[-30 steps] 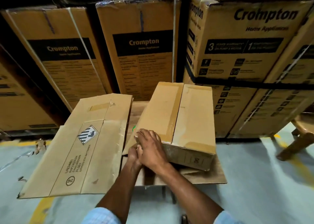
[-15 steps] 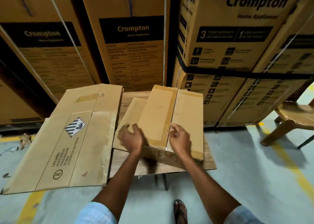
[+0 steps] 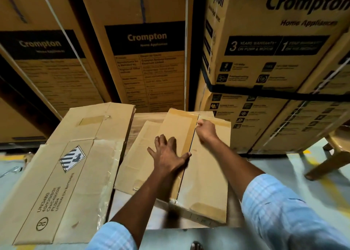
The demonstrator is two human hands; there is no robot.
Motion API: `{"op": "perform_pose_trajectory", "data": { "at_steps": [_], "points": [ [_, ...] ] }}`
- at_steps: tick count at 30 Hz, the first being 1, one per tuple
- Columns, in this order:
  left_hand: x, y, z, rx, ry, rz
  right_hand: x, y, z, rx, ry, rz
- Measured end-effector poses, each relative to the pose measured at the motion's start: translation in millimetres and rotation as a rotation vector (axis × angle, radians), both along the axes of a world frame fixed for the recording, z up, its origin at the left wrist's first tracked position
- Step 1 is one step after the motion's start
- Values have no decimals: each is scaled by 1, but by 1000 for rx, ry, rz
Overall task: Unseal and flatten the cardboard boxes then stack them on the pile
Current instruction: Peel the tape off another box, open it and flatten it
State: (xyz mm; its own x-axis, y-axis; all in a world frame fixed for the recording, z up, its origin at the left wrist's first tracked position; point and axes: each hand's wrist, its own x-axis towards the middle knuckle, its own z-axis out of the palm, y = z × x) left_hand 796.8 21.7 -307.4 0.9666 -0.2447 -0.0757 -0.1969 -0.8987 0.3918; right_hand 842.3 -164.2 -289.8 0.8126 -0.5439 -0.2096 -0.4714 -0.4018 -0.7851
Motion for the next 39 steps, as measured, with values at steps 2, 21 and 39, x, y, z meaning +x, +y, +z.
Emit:
{"op": "perform_pose_trajectory", "data": {
  "at_steps": [2,21,39],
  "points": [
    [15,-8,-4,25,-16,-9,17,-16,-6,-348,18,122],
    [139,-63,4,26,-23,-414,72,-38,-18,-449,-30,129],
    [197,-129,-7,-336,89,-213,77,-60,-13,-537,133,353]
  ]
}}
